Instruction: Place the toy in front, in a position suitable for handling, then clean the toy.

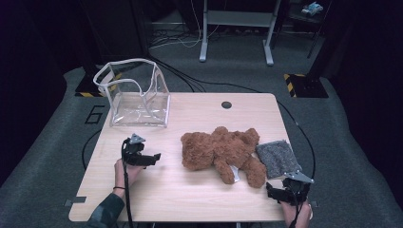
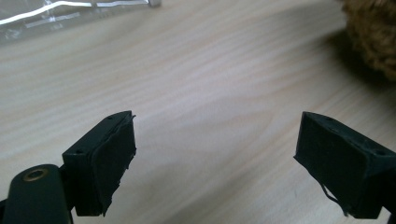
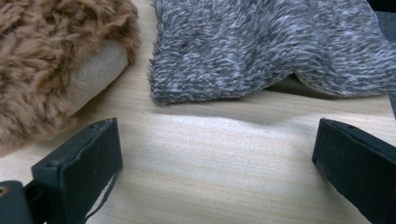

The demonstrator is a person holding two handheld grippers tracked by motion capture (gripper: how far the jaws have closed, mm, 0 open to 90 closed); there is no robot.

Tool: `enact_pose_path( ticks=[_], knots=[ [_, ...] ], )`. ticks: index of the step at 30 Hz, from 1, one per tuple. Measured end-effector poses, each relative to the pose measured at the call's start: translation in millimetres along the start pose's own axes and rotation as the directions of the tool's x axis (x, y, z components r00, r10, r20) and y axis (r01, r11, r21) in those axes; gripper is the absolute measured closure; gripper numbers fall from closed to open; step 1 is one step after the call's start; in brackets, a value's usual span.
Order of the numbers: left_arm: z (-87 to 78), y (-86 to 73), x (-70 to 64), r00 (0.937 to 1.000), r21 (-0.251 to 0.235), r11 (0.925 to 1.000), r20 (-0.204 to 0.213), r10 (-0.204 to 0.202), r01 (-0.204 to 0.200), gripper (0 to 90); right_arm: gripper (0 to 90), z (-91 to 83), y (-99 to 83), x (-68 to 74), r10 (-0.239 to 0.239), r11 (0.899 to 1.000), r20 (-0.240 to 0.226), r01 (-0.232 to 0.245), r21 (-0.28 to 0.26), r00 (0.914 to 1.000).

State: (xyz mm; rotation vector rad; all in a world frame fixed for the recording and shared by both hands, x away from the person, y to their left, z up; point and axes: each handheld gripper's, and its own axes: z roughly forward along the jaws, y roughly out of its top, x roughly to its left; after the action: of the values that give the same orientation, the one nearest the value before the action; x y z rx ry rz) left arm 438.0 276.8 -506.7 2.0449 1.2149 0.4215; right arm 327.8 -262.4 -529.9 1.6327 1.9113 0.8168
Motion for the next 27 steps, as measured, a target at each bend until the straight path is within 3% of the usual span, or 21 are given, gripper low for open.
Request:
enact_pose_path(
  ticks=[4, 11, 13, 14, 16, 19, 23, 27],
  knots=[
    [8.6, -10.7, -1.4, 0.9997, 0.017, 0.9997, 0.019, -0.017, 0.017, 10.9, 0.5, 0.1, 0.2, -0.1, -0.001, 1.000, 0.000, 0.001, 0.001, 1.0000],
    [11.3, -21.1, -9.7, 0.9997, -0.052, 0.9985, -0.020, -0.015, 0.014, 10.6, 0.8, 0.1, 0.4, 0.1, 0.002, 1.000, 0.002, -0.002, 0.002, 1.0000],
    [11.4, -21.4, -12.7, 0.9992, -0.042, 0.9991, -0.040, 0.001, -0.003, 10.8, 1.8, -2.5, 1.8, -1.6, 0.011, 1.000, -0.010, -0.011, -0.002, 0.9999],
    [12.4, -21.1, -14.9, 0.9980, -0.029, 0.9991, -0.056, 0.029, -0.030, 10.2, 1.3, -3.9, 3.4, -3.6, 0.016, 1.000, -0.021, -0.016, -0.009, 0.9996],
    [13.5, -20.8, -17.6, 0.9965, -0.020, 0.9980, -0.061, 0.058, -0.059, 9.0, 1.9, -11.0, 11.2, -7.7, 0.020, 0.999, -0.047, -0.021, -0.030, 0.9987],
    [13.5, -20.8, -17.5, 0.9965, -0.019, 0.9980, -0.060, 0.058, -0.059, 8.9, 2.6, -17.6, 28.7, -11.4, -0.010, 0.999, -0.030, 0.008, -0.036, 0.9995],
    [13.5, -20.8, -17.5, 0.9965, -0.020, 0.9981, -0.060, 0.058, -0.059, 8.8, 3.9, -9.6, 50.7, -14.6, -0.042, 0.999, -0.011, 0.042, 0.001, 0.9991],
    [13.5, -20.9, -17.6, 0.9966, -0.020, 0.9981, -0.060, 0.057, -0.058, 8.8, 6.5, 9.8, 65.5, -18.9, -0.009, 0.999, -0.031, 0.011, 0.047, 0.9995]
  ],
)
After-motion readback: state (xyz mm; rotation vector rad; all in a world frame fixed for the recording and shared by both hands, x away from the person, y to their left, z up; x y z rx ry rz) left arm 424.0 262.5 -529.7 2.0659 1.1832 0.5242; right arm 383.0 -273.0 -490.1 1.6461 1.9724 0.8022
